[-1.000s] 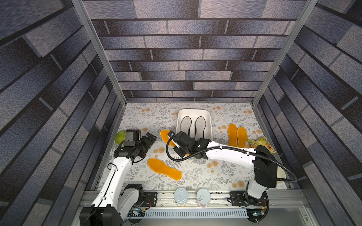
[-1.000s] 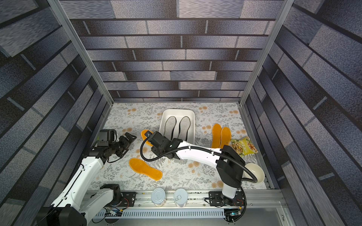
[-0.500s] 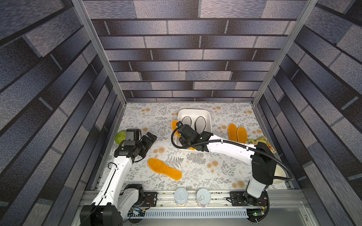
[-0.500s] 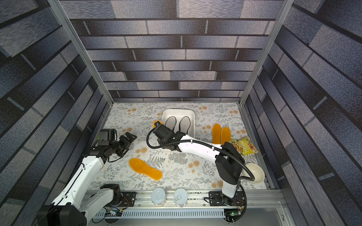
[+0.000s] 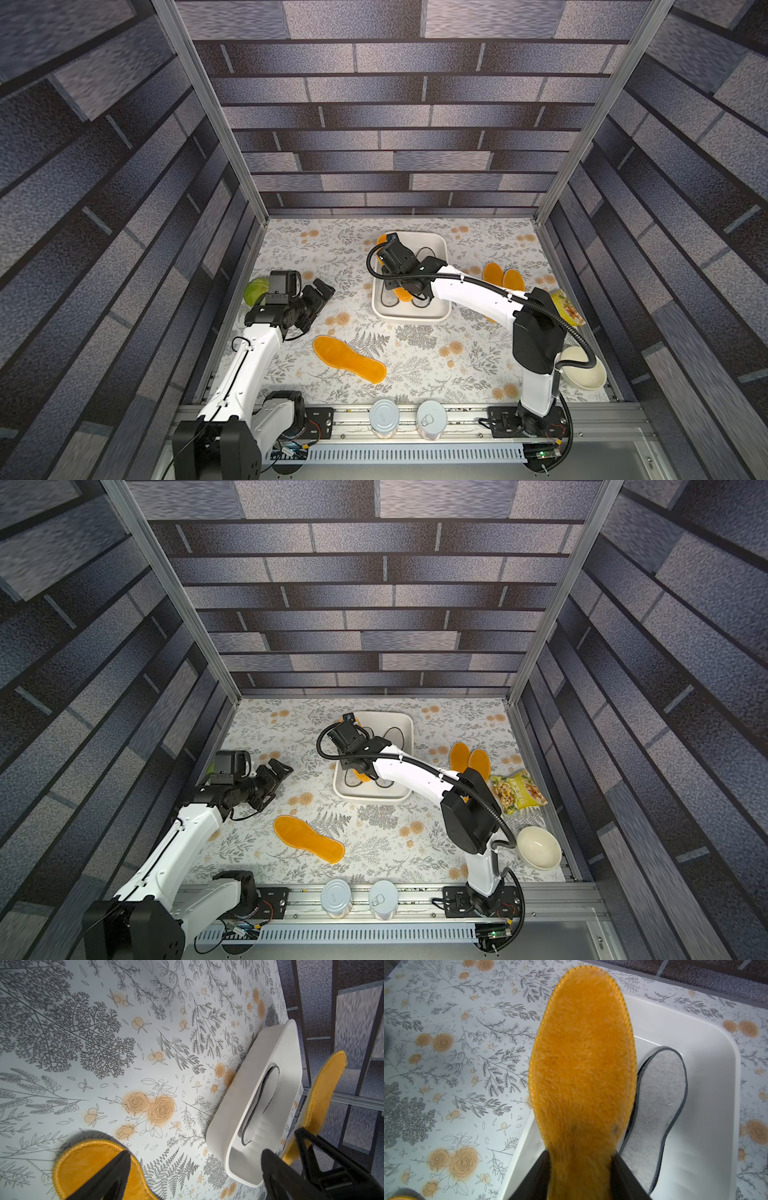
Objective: Put the insoles into the storage box
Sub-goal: Place the insole in the storage box.
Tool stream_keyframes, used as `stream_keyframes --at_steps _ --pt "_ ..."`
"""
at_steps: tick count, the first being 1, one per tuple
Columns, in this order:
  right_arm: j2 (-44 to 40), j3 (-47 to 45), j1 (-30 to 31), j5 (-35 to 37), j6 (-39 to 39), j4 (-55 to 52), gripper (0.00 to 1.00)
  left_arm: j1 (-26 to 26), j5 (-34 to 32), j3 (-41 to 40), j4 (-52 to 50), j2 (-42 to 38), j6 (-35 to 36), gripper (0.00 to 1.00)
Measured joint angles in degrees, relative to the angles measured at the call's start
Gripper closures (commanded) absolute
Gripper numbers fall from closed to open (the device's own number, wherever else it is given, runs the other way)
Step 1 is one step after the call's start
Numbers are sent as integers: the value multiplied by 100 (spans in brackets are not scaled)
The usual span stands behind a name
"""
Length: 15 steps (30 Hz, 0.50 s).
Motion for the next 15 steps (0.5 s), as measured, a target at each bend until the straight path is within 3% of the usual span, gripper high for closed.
stream_keyframes --at_steps 9,15 --pt "785 754 -221 -13 1292 -671 68 87 306 223 142 350 199 0" --pt "1139 1023 -247 -26 1864 -960 68 125 514 271 240 575 323 0"
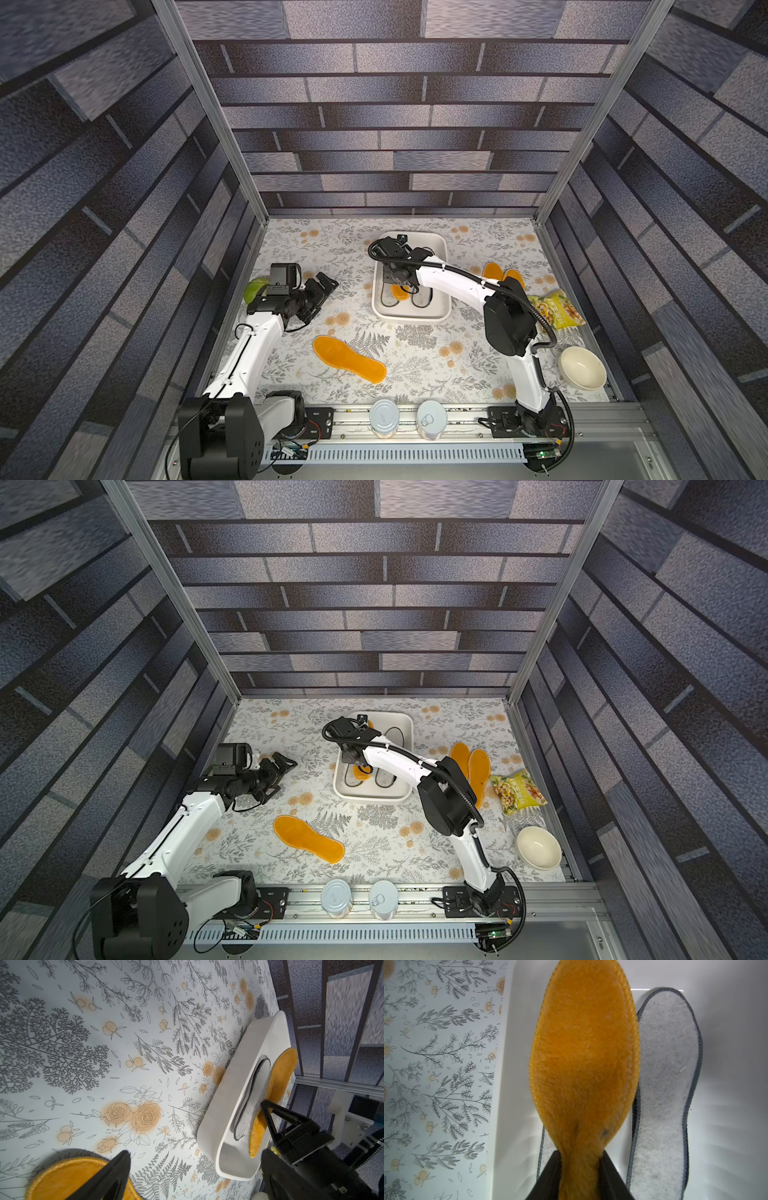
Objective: Put the insoles into the storage box
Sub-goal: Place the insole in the storage box.
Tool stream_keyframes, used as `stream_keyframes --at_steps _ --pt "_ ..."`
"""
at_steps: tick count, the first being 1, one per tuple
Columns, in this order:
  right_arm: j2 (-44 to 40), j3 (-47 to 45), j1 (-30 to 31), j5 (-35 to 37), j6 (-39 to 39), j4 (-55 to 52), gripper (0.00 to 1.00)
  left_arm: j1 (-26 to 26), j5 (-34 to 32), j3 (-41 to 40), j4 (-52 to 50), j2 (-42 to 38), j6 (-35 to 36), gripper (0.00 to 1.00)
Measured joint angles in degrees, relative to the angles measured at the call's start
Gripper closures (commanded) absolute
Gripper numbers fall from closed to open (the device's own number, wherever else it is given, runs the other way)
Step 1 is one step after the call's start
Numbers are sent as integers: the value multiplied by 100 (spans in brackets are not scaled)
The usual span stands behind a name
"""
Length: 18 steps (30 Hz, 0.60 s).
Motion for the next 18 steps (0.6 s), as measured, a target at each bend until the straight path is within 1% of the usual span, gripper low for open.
stream_keyframes --at_steps 7,10,18 --pt "181 111 -33 -144 326 -31 67 59 168 66 70 144 70 0" --pt "212 111 -48 -210 387 -15 65 63 210 131 101 192 129 0" --pt "221 111 -98 -354 481 122 66 63 229 162 103 192 149 0"
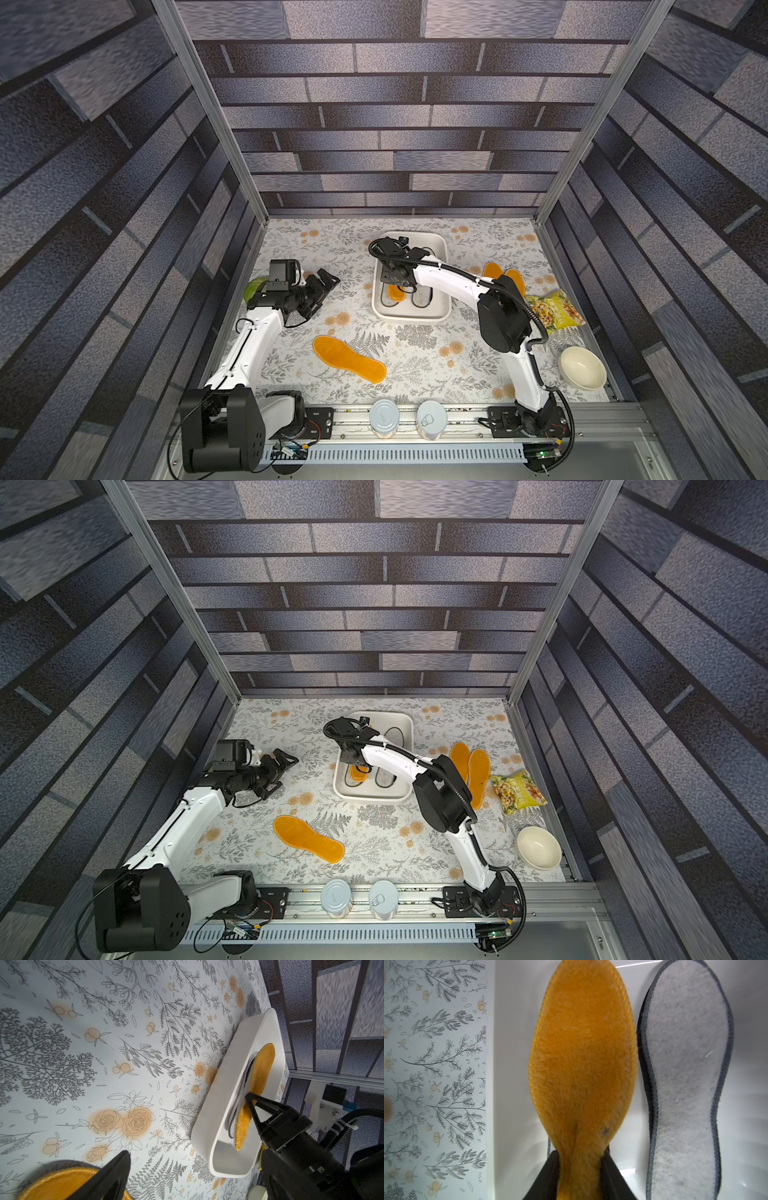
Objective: Put the insoles into the storage box
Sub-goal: Place the insole in the storage box.
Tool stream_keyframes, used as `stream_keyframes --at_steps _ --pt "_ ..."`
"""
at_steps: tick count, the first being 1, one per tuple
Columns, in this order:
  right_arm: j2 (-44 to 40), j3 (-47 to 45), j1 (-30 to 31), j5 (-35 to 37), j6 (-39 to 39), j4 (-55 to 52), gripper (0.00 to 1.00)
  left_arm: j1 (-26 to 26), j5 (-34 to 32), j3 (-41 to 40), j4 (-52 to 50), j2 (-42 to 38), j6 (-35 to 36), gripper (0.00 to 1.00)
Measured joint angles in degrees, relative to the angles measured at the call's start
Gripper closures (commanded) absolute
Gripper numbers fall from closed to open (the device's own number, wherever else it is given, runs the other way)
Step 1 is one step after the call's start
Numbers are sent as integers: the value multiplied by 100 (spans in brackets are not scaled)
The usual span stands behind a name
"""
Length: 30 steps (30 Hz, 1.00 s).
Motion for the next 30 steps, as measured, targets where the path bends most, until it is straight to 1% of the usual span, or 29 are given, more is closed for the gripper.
stream_keyframes --at_steps 9,30 --pt "422 262 0 -170 46 101 67 13 0 0 0 0 2 0" --pt "474 476 -50 -168 146 11 66 39 0 0 0 0 2 0"
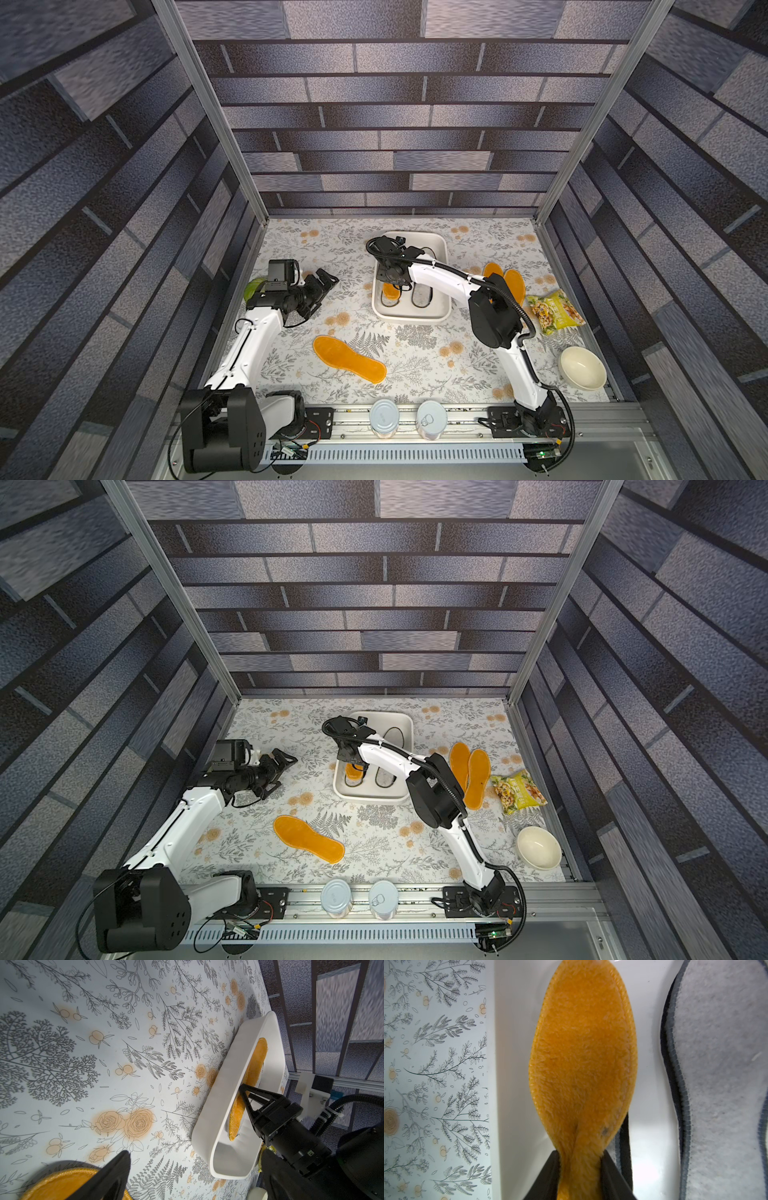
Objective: Put the insoles into the storage box
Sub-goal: Place the insole in the storage box.
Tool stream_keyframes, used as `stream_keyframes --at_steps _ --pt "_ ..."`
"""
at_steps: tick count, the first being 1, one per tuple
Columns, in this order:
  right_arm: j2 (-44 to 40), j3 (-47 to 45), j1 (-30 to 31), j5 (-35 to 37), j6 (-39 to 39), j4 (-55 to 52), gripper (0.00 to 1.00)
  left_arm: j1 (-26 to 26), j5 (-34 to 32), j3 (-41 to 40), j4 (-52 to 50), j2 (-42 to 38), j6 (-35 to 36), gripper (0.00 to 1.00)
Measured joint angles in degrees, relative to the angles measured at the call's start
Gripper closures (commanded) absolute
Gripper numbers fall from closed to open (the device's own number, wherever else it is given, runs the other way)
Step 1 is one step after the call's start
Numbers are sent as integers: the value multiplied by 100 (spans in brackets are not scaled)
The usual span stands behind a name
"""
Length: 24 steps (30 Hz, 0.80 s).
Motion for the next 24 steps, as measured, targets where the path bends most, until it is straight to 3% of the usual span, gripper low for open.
stream_keyframes --at_steps 24 --pt "214 0 -50 -33 0 2 65 26 0 0 0 0 0 0"
